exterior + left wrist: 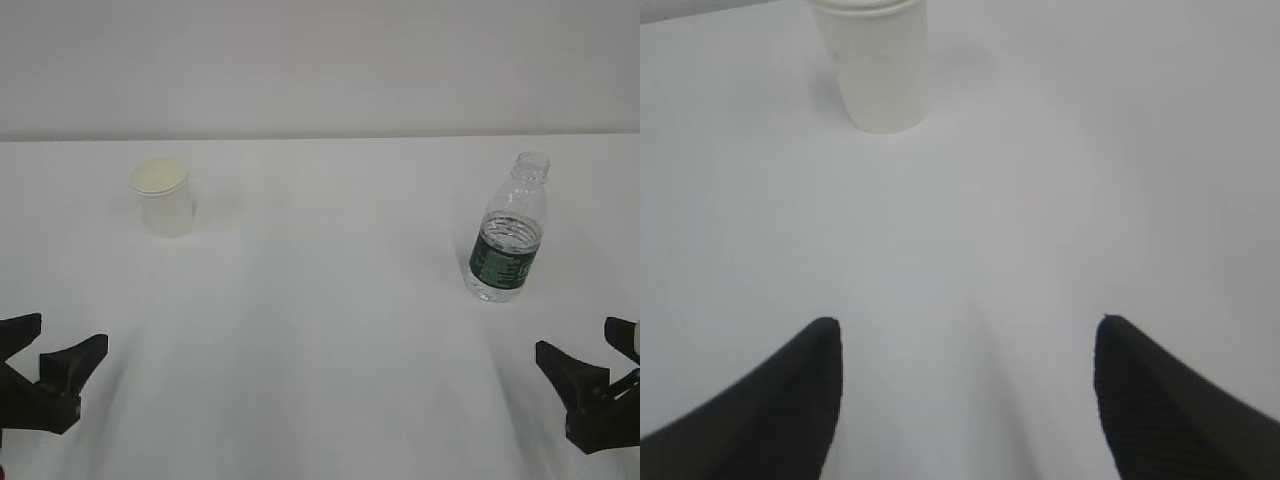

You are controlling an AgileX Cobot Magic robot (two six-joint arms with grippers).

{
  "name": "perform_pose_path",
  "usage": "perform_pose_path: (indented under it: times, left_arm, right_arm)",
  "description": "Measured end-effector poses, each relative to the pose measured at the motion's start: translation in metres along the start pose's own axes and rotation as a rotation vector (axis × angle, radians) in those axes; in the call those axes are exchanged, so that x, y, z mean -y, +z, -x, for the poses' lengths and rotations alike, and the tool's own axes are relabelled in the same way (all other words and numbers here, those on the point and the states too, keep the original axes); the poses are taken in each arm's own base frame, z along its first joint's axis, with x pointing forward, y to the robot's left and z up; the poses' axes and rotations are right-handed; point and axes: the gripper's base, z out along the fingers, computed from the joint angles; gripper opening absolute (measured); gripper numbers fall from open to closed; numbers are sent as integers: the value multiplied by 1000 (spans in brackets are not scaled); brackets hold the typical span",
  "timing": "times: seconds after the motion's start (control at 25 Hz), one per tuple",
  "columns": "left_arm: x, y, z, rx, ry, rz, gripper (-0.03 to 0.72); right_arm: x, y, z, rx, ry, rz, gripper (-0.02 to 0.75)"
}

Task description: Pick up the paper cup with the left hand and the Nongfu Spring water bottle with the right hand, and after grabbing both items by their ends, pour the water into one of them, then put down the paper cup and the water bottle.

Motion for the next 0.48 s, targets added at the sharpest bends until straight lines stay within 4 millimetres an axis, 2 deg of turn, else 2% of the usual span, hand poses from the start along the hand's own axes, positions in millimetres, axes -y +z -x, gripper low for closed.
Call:
perform_pose_path:
  times: [0.2, 0.48]
  left_arm:
    - [1, 10, 2, 6, -3, 5, 573]
    - [-5, 14, 3, 7, -33, 73, 573]
  right_arm:
    - [1, 0, 0, 0, -2, -6, 589]
    - [3, 6, 5, 24, 4, -26, 589]
